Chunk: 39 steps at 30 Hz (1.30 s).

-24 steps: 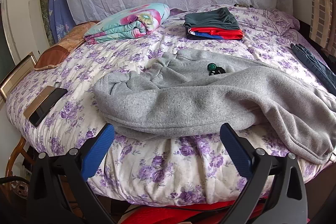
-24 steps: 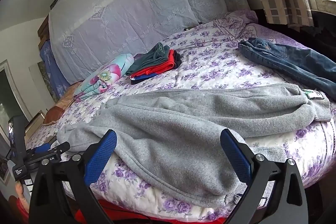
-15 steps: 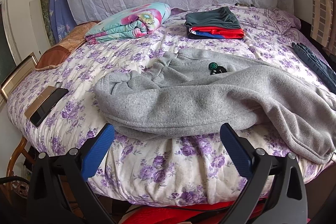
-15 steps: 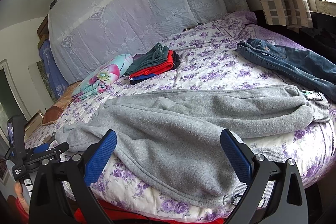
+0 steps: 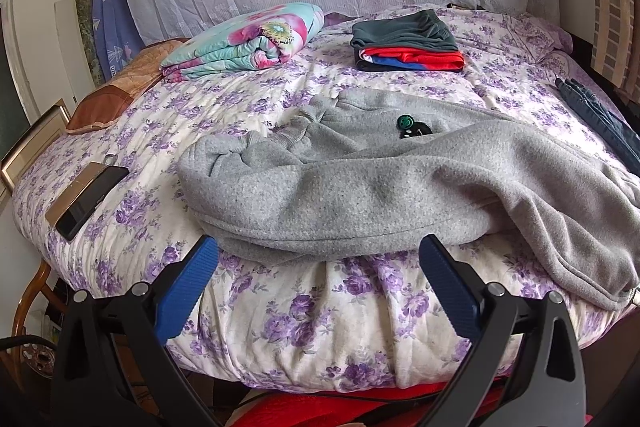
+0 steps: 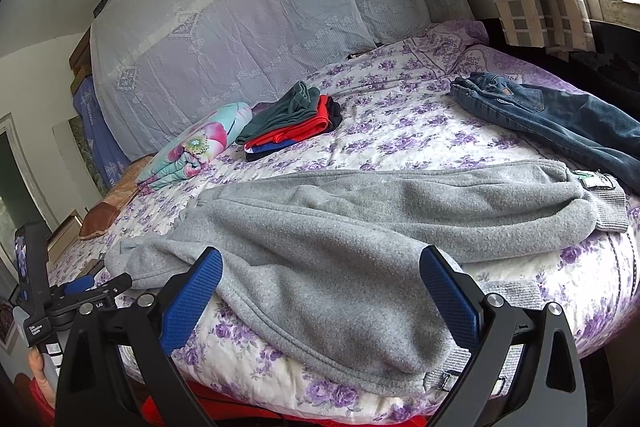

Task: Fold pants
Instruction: 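Move both grippers toward the grey sweatpants' leg cuffs, then grasp a cuff with the left gripper while the right gripper grasps the other cuff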

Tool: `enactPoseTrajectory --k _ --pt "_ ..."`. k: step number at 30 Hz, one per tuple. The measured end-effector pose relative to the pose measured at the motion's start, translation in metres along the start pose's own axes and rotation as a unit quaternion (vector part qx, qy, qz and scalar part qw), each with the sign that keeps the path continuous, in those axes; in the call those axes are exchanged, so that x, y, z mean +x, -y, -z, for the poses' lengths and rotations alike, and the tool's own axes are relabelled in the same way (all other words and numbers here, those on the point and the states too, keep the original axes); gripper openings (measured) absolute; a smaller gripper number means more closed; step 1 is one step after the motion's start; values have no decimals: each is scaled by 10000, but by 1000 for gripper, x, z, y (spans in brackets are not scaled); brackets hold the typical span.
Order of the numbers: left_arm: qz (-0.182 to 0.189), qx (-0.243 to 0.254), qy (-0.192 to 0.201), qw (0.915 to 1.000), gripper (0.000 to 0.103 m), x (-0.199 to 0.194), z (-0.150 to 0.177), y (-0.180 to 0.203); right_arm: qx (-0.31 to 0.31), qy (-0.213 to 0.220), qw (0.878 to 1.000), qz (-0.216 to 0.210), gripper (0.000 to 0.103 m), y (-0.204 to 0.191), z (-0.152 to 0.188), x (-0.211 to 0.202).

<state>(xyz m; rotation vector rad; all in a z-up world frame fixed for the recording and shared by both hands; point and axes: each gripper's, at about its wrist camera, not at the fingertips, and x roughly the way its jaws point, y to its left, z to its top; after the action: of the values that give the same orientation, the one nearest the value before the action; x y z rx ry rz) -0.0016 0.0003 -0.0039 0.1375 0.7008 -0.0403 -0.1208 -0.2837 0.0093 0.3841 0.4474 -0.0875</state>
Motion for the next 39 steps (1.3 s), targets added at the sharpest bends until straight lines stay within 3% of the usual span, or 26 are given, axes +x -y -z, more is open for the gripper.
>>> enactPoseTrajectory --k 9,16,21,24,27,30,35,39 --pt "62 -44 -98 9999 98 11 10 1 28 -64 10000 24 99 4 0 3" --pt "365 -281 -588 9972 98 19 8 -3 54 -138 9998 93 99 5 3 9" --pt "177 -102 -224 9995 98 22 0 -16 35 -301 9992 272 99 15 2 18" --pt "184 -257 4 9995 98 26 -22 -39 31 -358 9975 609 99 34 -6 17" --pt "347 -356 -107 9987 98 44 -57 -60 178 -173 9954 925 99 60 -17 7" --pt "380 -104 -374 9985 98 76 -96 -66 480 -48 9911 1243 99 91 -28 -1" --pt "307 293 -1164 9923 98 157 -143 -54 1006 -10 9792 1764 99 138 -35 -9" --pt "1057 -29 -1594 9815 98 202 -167 -45 1516 85 9721 1786 99 162 -35 -16"
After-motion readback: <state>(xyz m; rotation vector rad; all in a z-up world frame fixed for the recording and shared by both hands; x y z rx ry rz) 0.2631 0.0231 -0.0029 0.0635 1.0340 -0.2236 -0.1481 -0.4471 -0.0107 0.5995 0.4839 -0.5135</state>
